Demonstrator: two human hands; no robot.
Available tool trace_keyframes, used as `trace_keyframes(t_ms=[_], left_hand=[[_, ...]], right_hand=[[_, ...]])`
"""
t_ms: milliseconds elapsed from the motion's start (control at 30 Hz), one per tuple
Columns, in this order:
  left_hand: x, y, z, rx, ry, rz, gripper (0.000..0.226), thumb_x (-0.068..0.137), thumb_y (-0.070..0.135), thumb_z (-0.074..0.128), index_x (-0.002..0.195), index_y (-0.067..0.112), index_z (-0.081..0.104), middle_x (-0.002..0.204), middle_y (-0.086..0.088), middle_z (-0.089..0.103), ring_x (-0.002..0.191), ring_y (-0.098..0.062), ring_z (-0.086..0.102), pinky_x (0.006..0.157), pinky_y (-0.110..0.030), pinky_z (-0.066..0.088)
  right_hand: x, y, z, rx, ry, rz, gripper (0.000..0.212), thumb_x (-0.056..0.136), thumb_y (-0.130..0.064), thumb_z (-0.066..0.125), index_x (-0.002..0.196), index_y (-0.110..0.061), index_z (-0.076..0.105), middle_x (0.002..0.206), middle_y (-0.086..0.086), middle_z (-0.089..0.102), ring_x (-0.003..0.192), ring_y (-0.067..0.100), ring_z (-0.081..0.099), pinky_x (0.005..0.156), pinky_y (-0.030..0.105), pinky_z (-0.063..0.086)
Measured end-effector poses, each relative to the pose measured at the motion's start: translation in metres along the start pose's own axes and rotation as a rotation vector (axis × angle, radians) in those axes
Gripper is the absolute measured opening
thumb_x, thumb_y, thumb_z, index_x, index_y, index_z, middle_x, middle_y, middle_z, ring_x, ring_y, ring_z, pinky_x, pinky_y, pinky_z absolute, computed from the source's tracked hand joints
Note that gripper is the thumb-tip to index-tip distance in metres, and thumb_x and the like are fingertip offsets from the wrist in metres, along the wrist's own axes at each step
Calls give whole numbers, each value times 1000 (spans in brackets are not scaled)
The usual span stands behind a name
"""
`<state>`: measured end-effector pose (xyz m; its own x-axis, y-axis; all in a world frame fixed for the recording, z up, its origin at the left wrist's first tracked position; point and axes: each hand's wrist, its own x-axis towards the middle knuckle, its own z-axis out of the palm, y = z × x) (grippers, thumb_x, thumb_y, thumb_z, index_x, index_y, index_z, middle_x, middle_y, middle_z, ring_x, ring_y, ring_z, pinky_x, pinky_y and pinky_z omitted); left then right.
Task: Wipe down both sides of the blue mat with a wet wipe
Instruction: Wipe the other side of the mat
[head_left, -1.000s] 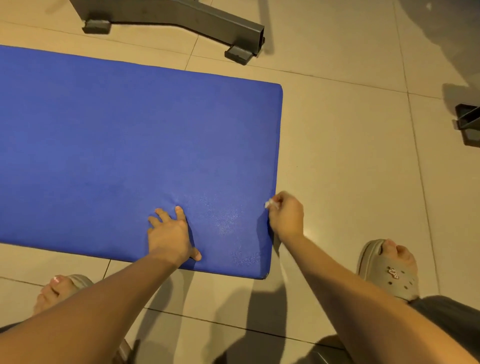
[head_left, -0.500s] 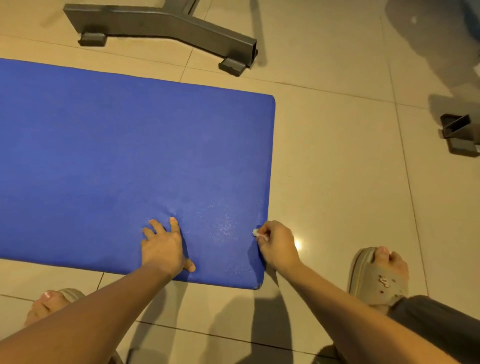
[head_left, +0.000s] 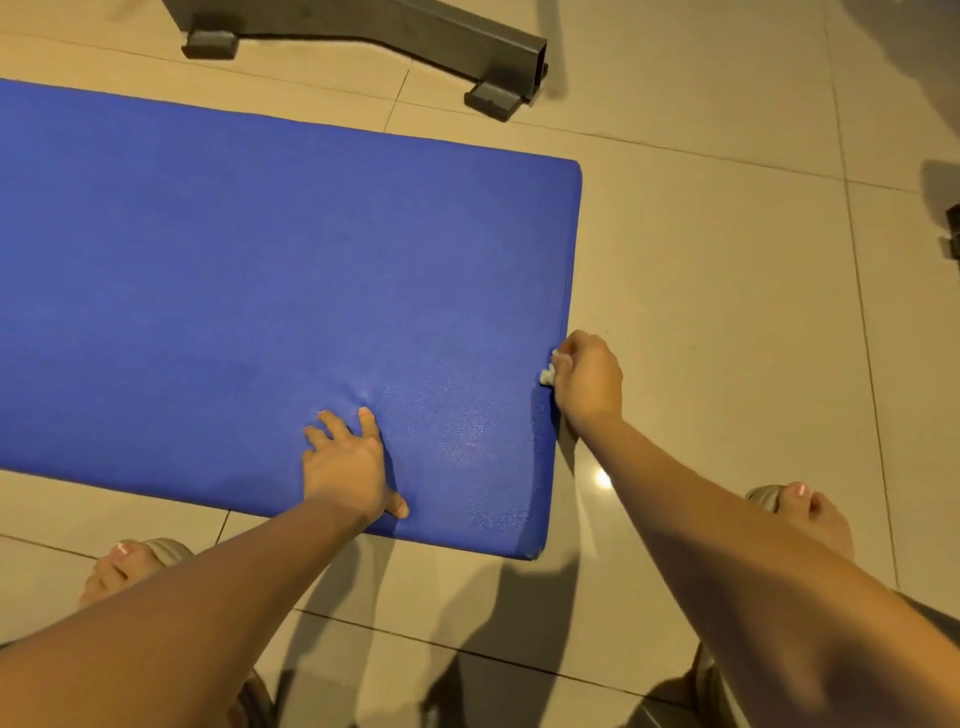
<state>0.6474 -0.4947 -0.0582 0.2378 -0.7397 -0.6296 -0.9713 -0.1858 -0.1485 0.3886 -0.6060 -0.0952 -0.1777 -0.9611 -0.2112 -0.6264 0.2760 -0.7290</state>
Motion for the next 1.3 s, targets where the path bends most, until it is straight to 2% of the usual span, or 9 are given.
trace_keyframes(t_ms=[133, 233, 367, 567, 733, 833, 967, 1167, 1300], left_hand=[[-2, 0, -2, -4, 7, 3, 143, 60, 74, 81, 158, 11, -3, 158, -35, 6, 144, -55, 19, 113, -53, 37], [-2, 0, -2, -12, 17, 0, 144, 59, 73, 82, 159, 11, -1, 157, -36, 8, 144, -56, 19, 113, -53, 38], [-2, 1, -2, -10, 17, -3, 143, 60, 72, 83, 159, 10, -1, 157, -37, 8, 143, -56, 20, 113, -52, 37], [-2, 4, -5, 3, -11, -23, 144, 61, 72, 82, 159, 11, -5, 158, -37, 4, 146, -56, 15, 114, -52, 34], [-1, 5, -5, -1, -26, -32, 144, 62, 71, 82, 159, 11, -6, 159, -36, 1, 146, -56, 13, 115, -53, 33], [-1, 4, -4, -4, -29, -30, 143, 62, 70, 82, 159, 13, -6, 160, -35, 0, 147, -55, 12, 115, -53, 33], [0, 4, -5, 2, -26, -36, 143, 62, 70, 83, 159, 12, -5, 159, -36, 2, 147, -56, 13, 115, -53, 33], [0, 6, -6, -2, -33, -46, 146, 61, 71, 83, 159, 10, -6, 158, -38, 2, 145, -58, 13, 115, -53, 34], [1, 5, -2, 2, -23, -56, 146, 60, 71, 83, 159, 11, -6, 158, -37, 3, 144, -56, 16, 113, -51, 36]], right_hand=[[-19, 8, -2, -234, -62, -145, 21, 98, -26, 61, 102, -8, 70, 104, 10, 60, 85, 27, 61, 73, 27, 39], [-26, 10, -3, -323, -96, -144, 22, 99, -24, 62, 109, -6, 71, 108, 11, 57, 90, 29, 60, 76, 24, 37], [-51, 12, 0, -306, -63, -66, 19, 100, -15, 55, 104, -3, 69, 106, 13, 60, 91, 34, 61, 74, 29, 38], [-137, 30, -3, -447, -152, -219, 17, 102, -21, 51, 98, -12, 64, 102, 2, 55, 78, 23, 61, 70, 34, 54], [-105, 24, -5, -352, -95, -180, 9, 98, -13, 56, 94, -6, 62, 101, 3, 48, 72, 22, 51, 66, 33, 46], [-66, 11, -5, -211, -55, -7, 8, 97, -11, 58, 103, -7, 62, 104, 6, 56, 81, 20, 53, 74, 28, 42], [-72, 10, -2, -190, -136, 104, 8, 94, -11, 61, 91, -7, 67, 90, 6, 67, 81, 25, 62, 69, 27, 43], [-160, 31, -4, -218, -295, 7, 6, 94, -18, 62, 89, -17, 58, 91, -8, 59, 83, 13, 56, 67, 18, 37], [-126, 26, 1, -222, -239, 19, 3, 91, -11, 58, 93, -13, 59, 95, -1, 62, 84, 21, 58, 70, 26, 37]])
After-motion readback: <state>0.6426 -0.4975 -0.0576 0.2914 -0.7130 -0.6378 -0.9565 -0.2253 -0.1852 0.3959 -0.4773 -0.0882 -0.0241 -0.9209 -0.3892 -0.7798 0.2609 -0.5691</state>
